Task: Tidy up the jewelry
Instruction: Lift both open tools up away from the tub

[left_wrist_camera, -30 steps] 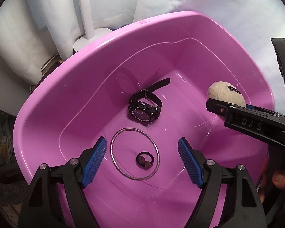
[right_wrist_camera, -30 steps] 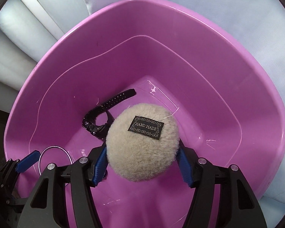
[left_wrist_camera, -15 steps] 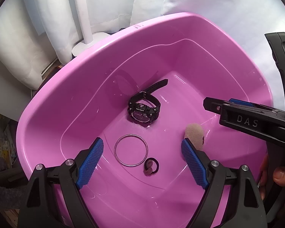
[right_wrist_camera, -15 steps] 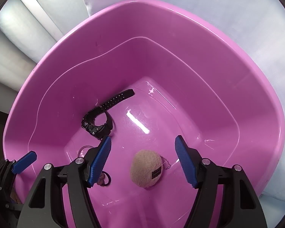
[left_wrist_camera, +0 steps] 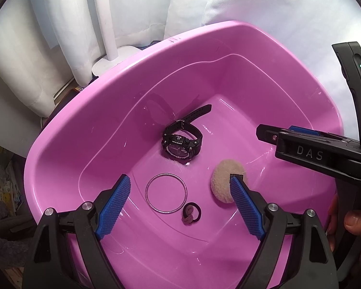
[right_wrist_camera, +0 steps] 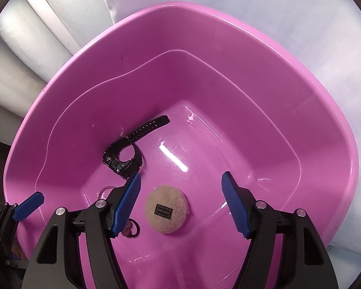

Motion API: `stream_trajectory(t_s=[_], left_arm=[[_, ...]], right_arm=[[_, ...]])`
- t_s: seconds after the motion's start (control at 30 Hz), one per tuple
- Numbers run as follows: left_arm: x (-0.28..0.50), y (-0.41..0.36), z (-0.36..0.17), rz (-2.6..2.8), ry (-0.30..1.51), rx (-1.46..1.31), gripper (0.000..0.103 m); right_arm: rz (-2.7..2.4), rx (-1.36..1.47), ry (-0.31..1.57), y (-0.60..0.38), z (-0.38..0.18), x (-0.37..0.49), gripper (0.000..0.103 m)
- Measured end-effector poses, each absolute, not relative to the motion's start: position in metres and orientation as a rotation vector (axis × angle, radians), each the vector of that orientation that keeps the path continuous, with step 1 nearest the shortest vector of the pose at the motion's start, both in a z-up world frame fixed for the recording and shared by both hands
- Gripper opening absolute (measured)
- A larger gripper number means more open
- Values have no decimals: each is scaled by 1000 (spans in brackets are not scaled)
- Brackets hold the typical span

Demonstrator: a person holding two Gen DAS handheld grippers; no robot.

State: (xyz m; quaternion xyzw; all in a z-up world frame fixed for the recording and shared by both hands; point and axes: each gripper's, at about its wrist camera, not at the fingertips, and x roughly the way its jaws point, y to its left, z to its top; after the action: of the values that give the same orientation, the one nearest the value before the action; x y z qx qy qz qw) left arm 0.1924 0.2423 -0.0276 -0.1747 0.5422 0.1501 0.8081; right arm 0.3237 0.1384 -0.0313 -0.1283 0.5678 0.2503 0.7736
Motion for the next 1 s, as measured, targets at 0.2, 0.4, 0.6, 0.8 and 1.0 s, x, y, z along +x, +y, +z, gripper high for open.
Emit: stream_trajectory(t_s=[0.2, 0.4, 0.6, 0.8, 1.0], left_arm=[[186, 243, -19, 330, 1108, -372, 84], [173, 244, 1, 360, 1028, -358, 88], [153, 233, 32, 379, 944, -322, 93], [131, 217, 56, 380, 891, -297, 96], [102, 198, 75, 394, 854, -266, 96]], right_arm=[[551, -274, 1204, 134, -23, 321, 67], [569, -232, 1152, 124, -2, 314, 67], [609, -193, 1094, 114, 20, 295, 67], [645, -179, 1017, 98, 46, 265, 72], [669, -150, 978, 71, 64, 233, 74]])
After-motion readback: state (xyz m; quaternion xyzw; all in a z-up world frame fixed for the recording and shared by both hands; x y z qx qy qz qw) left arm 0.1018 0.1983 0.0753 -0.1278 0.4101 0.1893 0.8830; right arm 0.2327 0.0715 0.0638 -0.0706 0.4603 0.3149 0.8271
